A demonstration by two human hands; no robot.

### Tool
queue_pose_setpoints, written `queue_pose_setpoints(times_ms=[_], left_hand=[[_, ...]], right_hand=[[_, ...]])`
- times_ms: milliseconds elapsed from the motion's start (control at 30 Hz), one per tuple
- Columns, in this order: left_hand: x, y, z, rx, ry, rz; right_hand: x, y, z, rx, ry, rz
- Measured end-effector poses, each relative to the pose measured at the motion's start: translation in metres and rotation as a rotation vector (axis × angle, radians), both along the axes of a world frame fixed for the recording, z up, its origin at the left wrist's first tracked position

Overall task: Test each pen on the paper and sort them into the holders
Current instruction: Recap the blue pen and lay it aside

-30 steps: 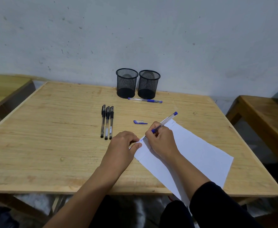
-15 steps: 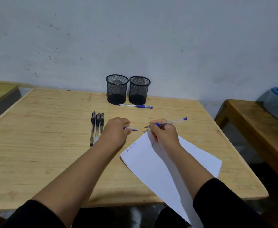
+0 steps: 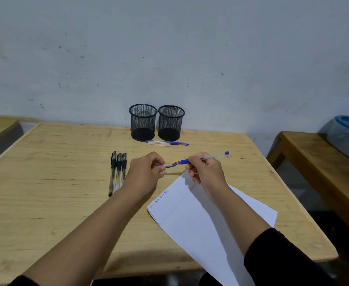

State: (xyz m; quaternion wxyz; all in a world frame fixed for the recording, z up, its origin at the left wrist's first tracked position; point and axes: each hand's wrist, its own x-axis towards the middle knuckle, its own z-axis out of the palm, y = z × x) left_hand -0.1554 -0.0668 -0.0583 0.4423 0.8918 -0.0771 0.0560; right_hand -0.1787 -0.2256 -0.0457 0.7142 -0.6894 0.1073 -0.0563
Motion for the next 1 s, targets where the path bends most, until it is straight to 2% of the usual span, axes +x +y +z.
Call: queue_pose_setpoints(times_ms=[233, 400, 567, 667, 800, 867, 1000], left_hand=[[-0.010, -0.007, 0.012, -0.120, -0.008, -0.056], [-0.015, -0.013, 0.019, -0.166, -0.084, -0.005], [-0.017, -0.011, 0.020, -0.159, -0.061, -0.023], [-0.016, -0.005, 0.025, -0.090, -0.063, -0.037], [-0.009, 0.010, 0.034, -0.096, -0.094, 0.045], [-0.005, 0.017, 0.038, -0.129, -0.097, 0.061], [-0.003, 0.017, 0.042, -0.212, -0.092, 0.034]], right_hand=[[-0.002, 0.002, 0.006, 0.066, -0.025, 0.073], [-0.005, 0.003, 0.012, 0.139, -0.077, 0.137], [-0.011, 0.004, 0.012, 0.126, -0.075, 0.150], [-0.013, 0.004, 0.015, 0.088, -0.080, 0.140], [-0.021, -0.001, 0.020, 0.213, -0.106, 0.077], [-0.029, -0.002, 0.017, 0.137, -0.083, 0.092], [-0.041, 0.003, 0.010, -0.172, -0.051, 0.146]])
